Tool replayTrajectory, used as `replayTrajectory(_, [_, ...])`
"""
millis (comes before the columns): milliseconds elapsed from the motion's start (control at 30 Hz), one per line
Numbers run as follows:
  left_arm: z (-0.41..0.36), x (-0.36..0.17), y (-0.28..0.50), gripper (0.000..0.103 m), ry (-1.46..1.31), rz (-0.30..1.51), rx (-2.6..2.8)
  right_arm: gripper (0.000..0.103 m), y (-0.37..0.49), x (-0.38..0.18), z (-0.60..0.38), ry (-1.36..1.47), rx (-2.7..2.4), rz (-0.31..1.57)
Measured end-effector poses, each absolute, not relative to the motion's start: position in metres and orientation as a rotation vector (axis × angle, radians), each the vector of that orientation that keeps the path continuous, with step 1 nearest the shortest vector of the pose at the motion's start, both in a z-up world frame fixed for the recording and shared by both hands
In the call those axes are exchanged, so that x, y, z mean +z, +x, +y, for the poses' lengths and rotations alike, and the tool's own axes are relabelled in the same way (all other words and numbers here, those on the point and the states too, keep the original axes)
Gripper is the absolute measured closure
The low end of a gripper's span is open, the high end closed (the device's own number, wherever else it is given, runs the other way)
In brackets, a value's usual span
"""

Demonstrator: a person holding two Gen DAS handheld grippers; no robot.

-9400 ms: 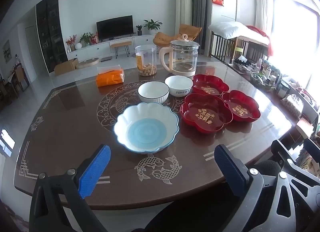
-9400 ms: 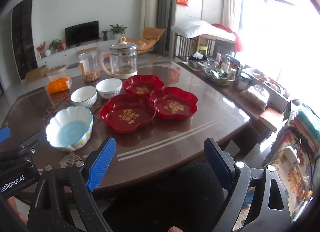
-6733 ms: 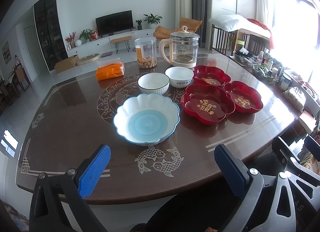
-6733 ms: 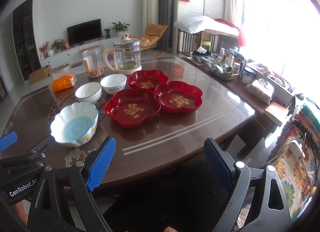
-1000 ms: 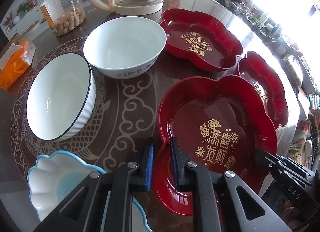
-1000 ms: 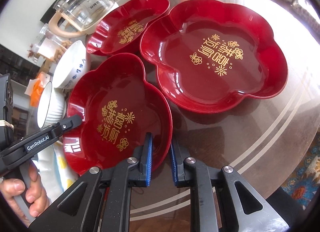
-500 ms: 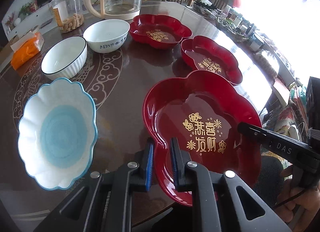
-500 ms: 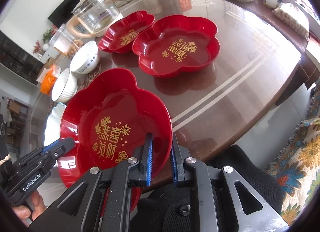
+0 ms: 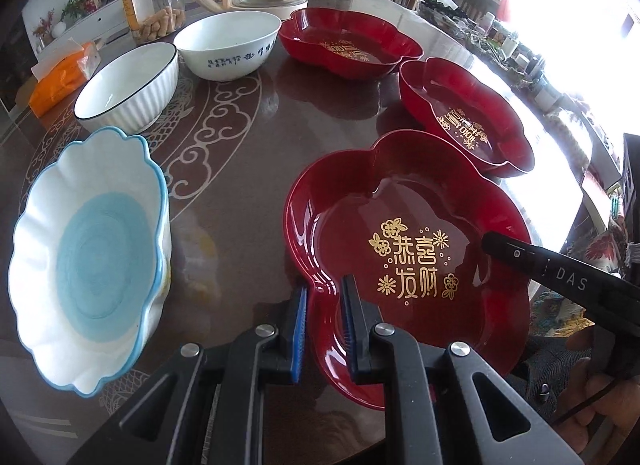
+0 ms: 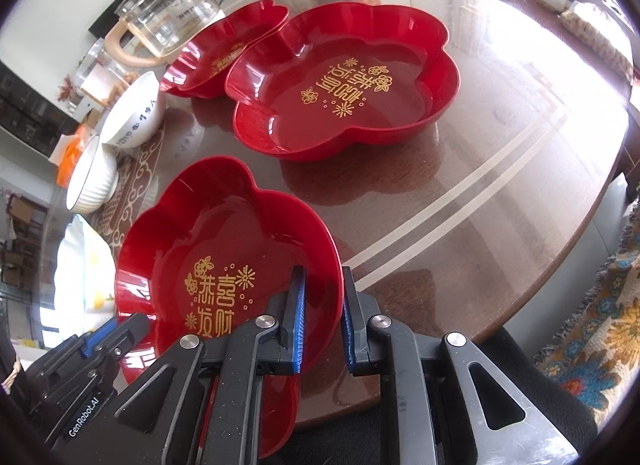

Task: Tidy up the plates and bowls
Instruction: 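Close the right tool on the red plate's rim and lift it, then lower the red plate onto the table and open the right tool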

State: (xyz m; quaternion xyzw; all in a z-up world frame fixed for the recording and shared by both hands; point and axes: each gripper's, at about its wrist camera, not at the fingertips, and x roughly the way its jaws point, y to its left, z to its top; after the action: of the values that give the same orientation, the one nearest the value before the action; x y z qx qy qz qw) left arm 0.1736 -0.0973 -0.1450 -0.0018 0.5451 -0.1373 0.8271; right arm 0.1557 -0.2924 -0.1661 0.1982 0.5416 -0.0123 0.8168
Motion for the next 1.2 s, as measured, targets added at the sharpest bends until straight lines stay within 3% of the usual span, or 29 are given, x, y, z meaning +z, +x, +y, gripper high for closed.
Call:
replayTrajectory(133, [-0.089, -0.147, 0.177, 0.087, -0.055, 1.150, -0.272, 0.072, 0.154, -0.167, -0.294, 0.440, -0.037, 1.131])
replayTrajectory(200, [-0.083, -0.141, 0.177, 0.087, -0.075, 1.134, -0.257, 0.037, 0.150, -0.162, -0.296, 0.448, -0.044, 1.106])
replayTrajectory(400, [-0.072, -0.095, 0.161, 0.083, -0.086, 1.007, -0.241, 0.037, 0.106, -0.106, -0.302, 0.449, -0.130, 0.872])
replayTrajectory(433, [-0.072, -0.086, 0.156, 0.076, -0.090, 0.981, -0.250, 0.035, 0.094, -0.093, -0.301, 0.440, -0.153, 0.815])
replayTrajectory(500, [-0.072, -0.069, 0.143, 0.042, -0.121, 0.926, -0.263, 0.033, 0.072, -0.071, -0.296, 0.419, -0.201, 0.722])
replayTrajectory(533, [-0.070, -0.060, 0.135, 0.017, -0.141, 0.884, -0.258, 0.033, 0.061, -0.063, -0.293, 0.412, -0.221, 0.686])
replayTrajectory(567, [-0.068, -0.051, 0.124, 0.009, -0.151, 0.834, -0.247, 0.031, 0.050, -0.056, -0.291, 0.409, -0.240, 0.651])
replayTrajectory(700, [-0.071, -0.024, 0.097, 0.002, -0.107, 0.733, -0.265, 0.030, 0.017, -0.038, -0.279, 0.391, -0.273, 0.546])
replayTrajectory(867, [-0.070, -0.010, 0.075, 0.001, -0.082, 0.672, -0.259, 0.030, -0.021, -0.021, -0.266, 0.326, -0.364, 0.388])
replayTrajectory(967, [-0.070, -0.012, 0.067, 0.001, -0.026, 0.655, -0.219, 0.023, -0.035, -0.014, -0.263, 0.276, -0.426, 0.300])
replayTrajectory(1200, [-0.059, -0.009, 0.056, 0.001, -0.044, 0.636, -0.195, 0.023, -0.031, -0.019, -0.260, 0.247, -0.428, 0.359])
